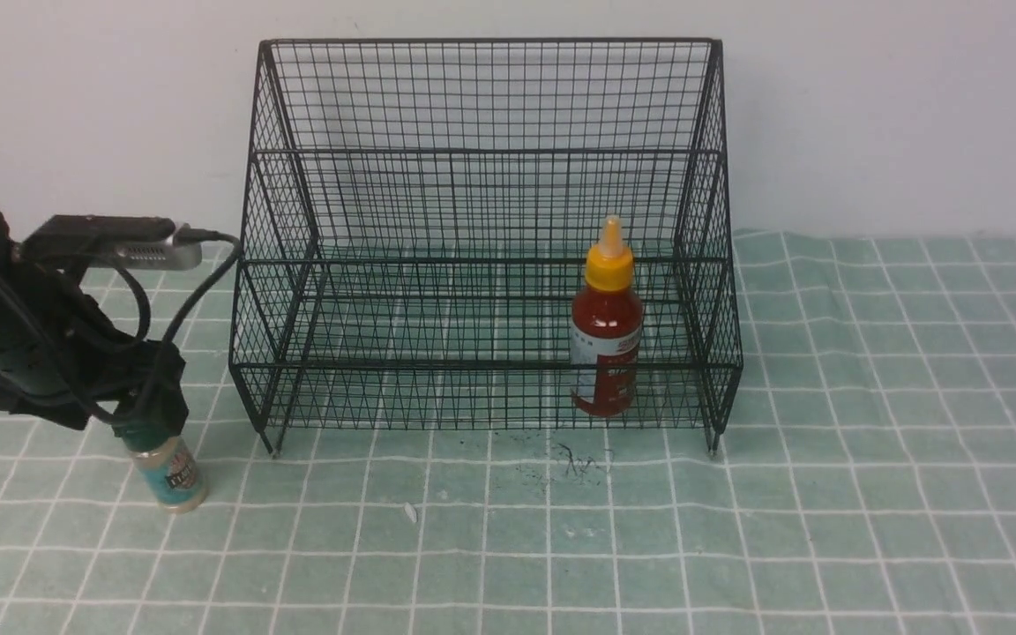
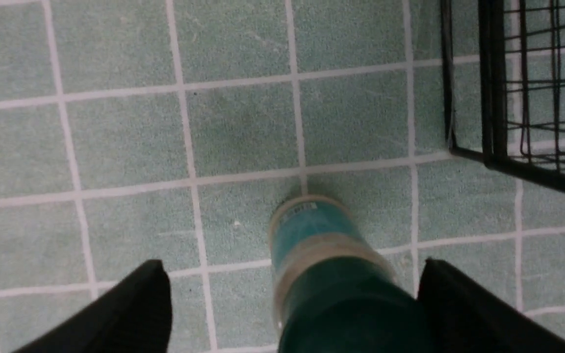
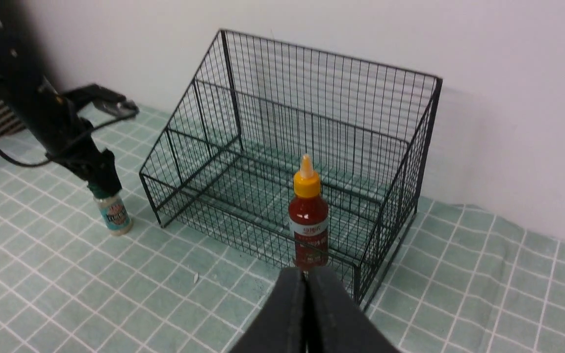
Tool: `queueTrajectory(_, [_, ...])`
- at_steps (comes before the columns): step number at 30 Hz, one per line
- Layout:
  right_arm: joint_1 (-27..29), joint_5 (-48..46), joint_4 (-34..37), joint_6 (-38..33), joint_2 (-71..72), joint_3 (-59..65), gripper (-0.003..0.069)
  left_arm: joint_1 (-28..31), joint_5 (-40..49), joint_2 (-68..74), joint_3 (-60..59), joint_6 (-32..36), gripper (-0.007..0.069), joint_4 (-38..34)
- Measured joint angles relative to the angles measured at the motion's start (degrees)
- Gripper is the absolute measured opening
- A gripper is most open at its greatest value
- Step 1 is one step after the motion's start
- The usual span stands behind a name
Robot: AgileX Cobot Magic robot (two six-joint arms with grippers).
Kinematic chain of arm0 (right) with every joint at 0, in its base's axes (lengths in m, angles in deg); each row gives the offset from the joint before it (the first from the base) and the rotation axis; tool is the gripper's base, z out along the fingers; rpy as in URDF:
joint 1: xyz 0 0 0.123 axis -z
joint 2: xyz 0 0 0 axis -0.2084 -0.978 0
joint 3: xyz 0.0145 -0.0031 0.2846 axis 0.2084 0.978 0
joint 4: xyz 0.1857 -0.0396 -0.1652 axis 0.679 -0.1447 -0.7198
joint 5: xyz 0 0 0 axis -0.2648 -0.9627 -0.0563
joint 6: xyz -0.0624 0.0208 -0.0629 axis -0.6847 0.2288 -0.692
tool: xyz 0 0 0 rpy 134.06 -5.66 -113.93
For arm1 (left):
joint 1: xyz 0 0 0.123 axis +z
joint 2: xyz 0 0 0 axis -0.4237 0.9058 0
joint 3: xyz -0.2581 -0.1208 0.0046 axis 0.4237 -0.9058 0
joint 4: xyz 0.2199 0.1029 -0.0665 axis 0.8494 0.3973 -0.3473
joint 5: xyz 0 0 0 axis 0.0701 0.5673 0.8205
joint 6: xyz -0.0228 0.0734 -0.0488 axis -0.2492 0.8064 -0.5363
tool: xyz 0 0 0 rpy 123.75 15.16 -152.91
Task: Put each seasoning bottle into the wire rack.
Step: Use the left arm to grab the condiment bottle closest to it, then use the left arm to put the condiment bottle back on the shelf
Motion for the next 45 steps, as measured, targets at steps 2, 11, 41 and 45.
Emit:
queueTrajectory(2, [0.0,0.0,0.0,0.48,0.29,0.0,-0.0015,-0.28,-0.48,1.17,0.0,1.01,0.0537,-0.87])
queueTrajectory(11, [0.0,-0.78,0.0,0.76,-1.72,0.0,-0.0015,-1.13,8.44,1.59,3.76,0.75,0.0332,1.04])
queueTrajectory(41, [0.0,-1.61,0.02,0.76,-8.61,0.12,-0.0015,-21.72,2.7,2.64,20.36,-10.56,0.0332,7.42])
queueTrajectory(45, [0.0,-1.87,0.13,0.76,-8.61,0.12,-0.0015,-21.74,2.89,5.26,20.36,-10.68,0.0332,7.24])
